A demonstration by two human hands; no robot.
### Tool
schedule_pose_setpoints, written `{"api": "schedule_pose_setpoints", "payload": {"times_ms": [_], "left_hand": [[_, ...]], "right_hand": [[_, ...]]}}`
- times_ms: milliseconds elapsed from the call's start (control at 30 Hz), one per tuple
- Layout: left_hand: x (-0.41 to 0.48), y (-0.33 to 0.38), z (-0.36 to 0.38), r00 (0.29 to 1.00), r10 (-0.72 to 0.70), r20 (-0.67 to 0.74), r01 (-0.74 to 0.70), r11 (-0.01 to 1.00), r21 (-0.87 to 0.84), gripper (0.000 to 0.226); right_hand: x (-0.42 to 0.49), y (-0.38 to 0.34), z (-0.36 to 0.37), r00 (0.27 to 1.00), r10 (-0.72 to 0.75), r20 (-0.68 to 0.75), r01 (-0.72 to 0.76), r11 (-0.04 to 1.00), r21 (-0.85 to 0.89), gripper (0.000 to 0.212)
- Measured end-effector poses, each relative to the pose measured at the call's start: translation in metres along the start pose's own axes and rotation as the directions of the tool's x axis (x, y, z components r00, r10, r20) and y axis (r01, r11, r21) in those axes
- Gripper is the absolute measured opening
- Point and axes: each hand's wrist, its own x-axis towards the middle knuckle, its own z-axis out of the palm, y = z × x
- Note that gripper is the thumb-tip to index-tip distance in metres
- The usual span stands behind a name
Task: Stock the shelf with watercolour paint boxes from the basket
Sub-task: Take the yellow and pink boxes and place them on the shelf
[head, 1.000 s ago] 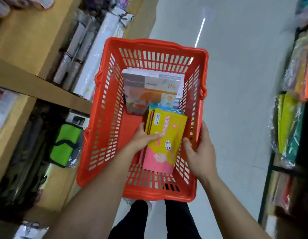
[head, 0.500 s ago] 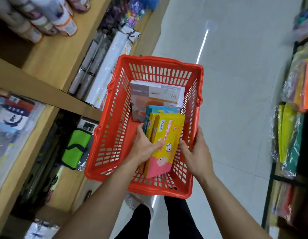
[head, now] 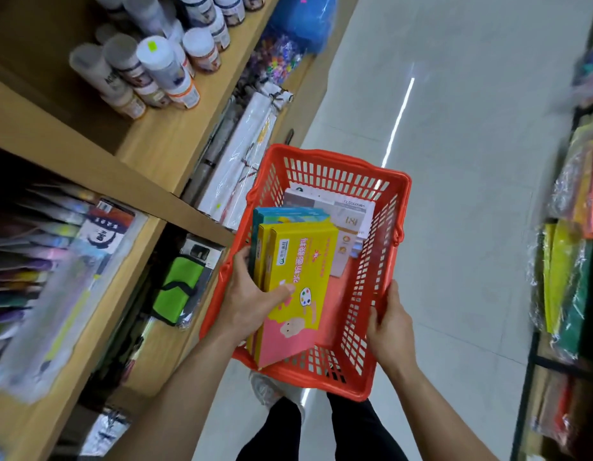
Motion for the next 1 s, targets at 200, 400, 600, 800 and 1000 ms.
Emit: {"api": "schedule_pose_setpoints", "payload": {"times_ms": [200, 400, 600, 800, 1000], "left_hand": [[-0.029, 0.002, -0.014, 0.999, -0.033, 0.034, 0.033, 0.999, 0.0, 0.106], [-0.052, 0.023, -0.03, 0.999, 0.007, 0.034, -0.005, 0.999, -0.038, 0.107], [-0.082, 0.051, -0.071, 0.995, 0.071, -0.064, -0.08, 0.984, -0.16, 0.077], [-0.139, 0.096, -0.138, 0.967, 0.159, -0.198, -0.226, 0.896, -0.383, 0.093], [-0.228, 0.118, -0.217, 0.861, 0.227, -0.456, -0.425, 0.813, -0.397, 0.072]], "right_hand": [[-0.019, 0.01, -0.01, 0.992, 0.109, 0.055, -0.109, 0.994, -0.012, 0.052], [-0.018, -0.044, -0.027, 0.985, 0.107, -0.134, -0.127, 0.98, -0.15, 0.059], [-0.034, -0.133, -0.054, 0.921, -0.27, 0.28, 0.174, 0.93, 0.324, 0.088], [-0.08, -0.227, -0.055, 0.673, -0.583, 0.454, 0.247, 0.757, 0.605, 0.096], [-0.152, -0.328, -0.043, 0.503, -0.784, 0.364, 0.291, 0.549, 0.783, 0.098]]}}
